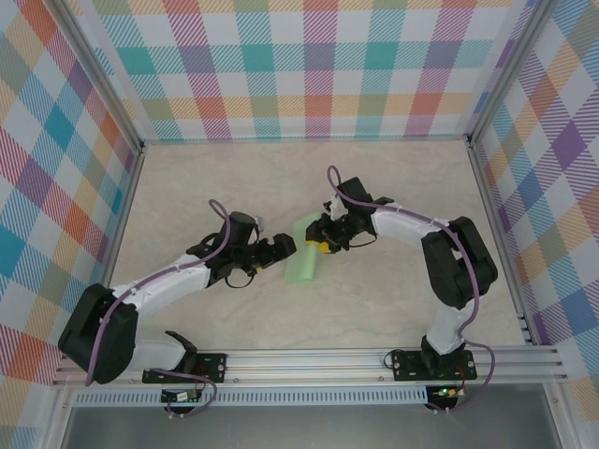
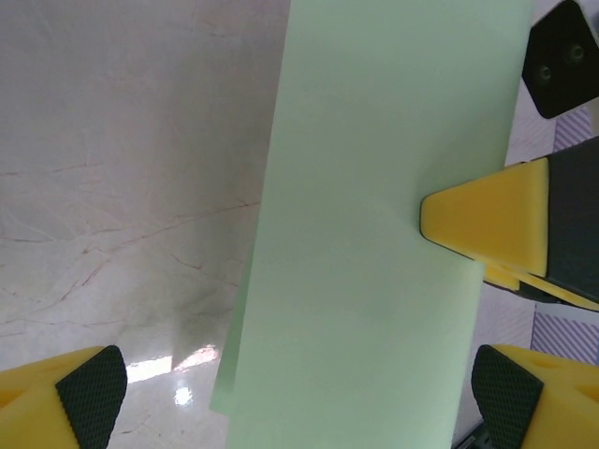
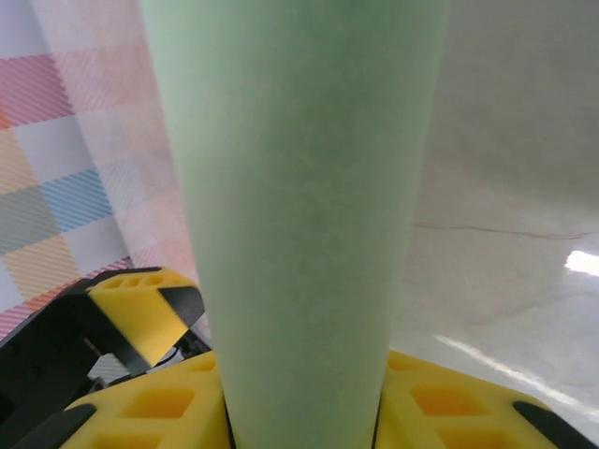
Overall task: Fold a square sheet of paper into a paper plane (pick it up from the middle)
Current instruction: Fold a square sheet of paper at the center of the table.
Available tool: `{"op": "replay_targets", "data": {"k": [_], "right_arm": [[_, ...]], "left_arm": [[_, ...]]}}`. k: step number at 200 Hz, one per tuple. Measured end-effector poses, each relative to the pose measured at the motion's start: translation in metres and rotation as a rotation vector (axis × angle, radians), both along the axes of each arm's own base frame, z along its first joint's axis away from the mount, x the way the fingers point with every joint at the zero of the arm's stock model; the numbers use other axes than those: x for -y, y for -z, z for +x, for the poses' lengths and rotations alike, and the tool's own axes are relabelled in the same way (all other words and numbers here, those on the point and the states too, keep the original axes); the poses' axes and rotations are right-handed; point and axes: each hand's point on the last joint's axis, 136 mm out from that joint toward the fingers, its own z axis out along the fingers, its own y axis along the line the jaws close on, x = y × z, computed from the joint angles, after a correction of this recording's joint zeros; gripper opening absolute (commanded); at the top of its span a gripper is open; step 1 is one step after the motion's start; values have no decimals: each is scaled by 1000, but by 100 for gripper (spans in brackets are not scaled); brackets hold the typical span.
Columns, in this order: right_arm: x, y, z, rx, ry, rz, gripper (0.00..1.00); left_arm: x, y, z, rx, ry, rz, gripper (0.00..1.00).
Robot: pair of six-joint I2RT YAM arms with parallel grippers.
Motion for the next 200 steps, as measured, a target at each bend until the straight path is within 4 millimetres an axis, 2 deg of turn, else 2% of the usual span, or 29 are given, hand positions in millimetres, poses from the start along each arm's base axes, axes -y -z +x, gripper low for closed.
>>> {"op": "replay_targets", "data": {"k": [19, 30, 45, 71, 119, 154, 168, 200], "right_arm": [[7, 18, -2, -34, 4, -33, 49], [11, 23, -3, -41, 5, -45, 50], [17, 27, -3, -49, 10, -62, 60], [24, 30, -2, -39, 9, -85, 66], [41, 27, -7, -23, 28, -120, 66], [49, 28, -12, -25, 43, -128, 66], [52, 30, -14, -31, 50, -136, 66], [59, 34, -16, -44, 69, -139, 65]], "left_arm": [[2, 15, -3, -50, 12, 10, 93], [3, 20, -4, -69, 19, 12, 92], [6, 25, -5, -82, 27, 9, 92], [11, 33, -5, -110, 46, 0, 90], [23, 35, -1, -131, 85, -28, 89], [38, 33, 5, -130, 140, -66, 85], [42, 34, 6, -136, 160, -75, 81], [51, 37, 5, -152, 202, -103, 62]]}}
